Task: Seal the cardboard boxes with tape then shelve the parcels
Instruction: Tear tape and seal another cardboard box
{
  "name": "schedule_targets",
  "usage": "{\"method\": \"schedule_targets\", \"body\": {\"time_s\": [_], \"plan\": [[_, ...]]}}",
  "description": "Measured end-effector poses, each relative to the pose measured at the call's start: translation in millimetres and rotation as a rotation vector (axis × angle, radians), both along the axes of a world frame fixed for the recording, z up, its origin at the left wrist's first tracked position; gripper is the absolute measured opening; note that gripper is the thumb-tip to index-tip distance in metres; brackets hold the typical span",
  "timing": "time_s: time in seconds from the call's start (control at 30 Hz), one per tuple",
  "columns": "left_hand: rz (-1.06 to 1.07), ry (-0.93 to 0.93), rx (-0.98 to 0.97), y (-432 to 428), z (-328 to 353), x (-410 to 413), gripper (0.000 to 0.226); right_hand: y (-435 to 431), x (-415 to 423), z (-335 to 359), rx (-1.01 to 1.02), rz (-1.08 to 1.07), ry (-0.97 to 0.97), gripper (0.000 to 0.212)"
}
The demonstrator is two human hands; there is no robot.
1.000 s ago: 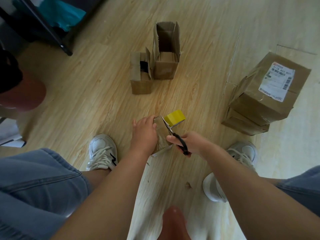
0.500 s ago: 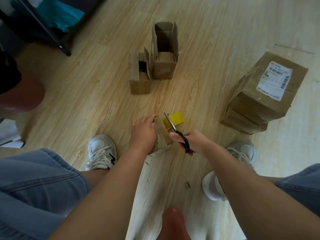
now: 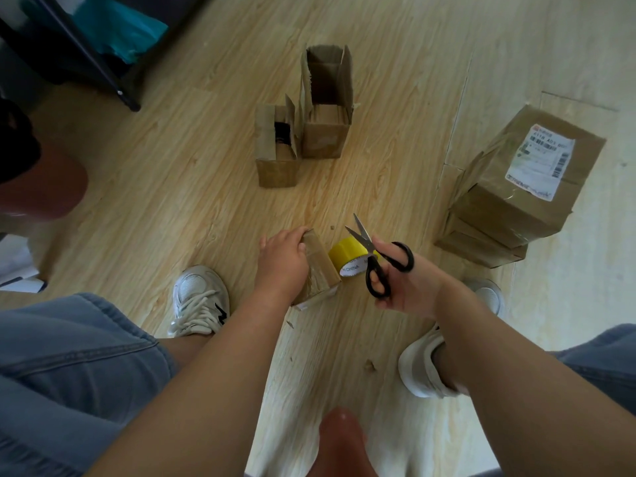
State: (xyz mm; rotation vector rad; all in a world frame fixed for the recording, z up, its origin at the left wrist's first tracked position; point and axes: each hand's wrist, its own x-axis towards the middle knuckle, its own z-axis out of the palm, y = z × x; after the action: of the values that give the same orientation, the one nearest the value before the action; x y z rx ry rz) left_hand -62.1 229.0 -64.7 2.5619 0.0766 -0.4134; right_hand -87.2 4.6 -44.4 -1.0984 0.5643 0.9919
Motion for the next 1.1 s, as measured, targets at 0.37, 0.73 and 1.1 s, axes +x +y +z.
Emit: {"method": "schedule_targets", "body": {"time_s": [0.37,0.73,1.1], "plan": [[-0.242,-0.030,0.207,-35.0,22.3,18.7,0.049,-10.1,1.5,9.9,0.052,0.011,-0.017,0.056],[-0.341,-0.127,0.406,-62.8,10.6,46.9,0.029,-25.5,10.4,9.6,0.291,-0.066,-0.051,0.065],[-0.194,-0.126,0.086,-46.6,0.0,41.6,0.026,-33.5,13.7,4.5,0.226,-0.460,-0.005,0.050]]}}
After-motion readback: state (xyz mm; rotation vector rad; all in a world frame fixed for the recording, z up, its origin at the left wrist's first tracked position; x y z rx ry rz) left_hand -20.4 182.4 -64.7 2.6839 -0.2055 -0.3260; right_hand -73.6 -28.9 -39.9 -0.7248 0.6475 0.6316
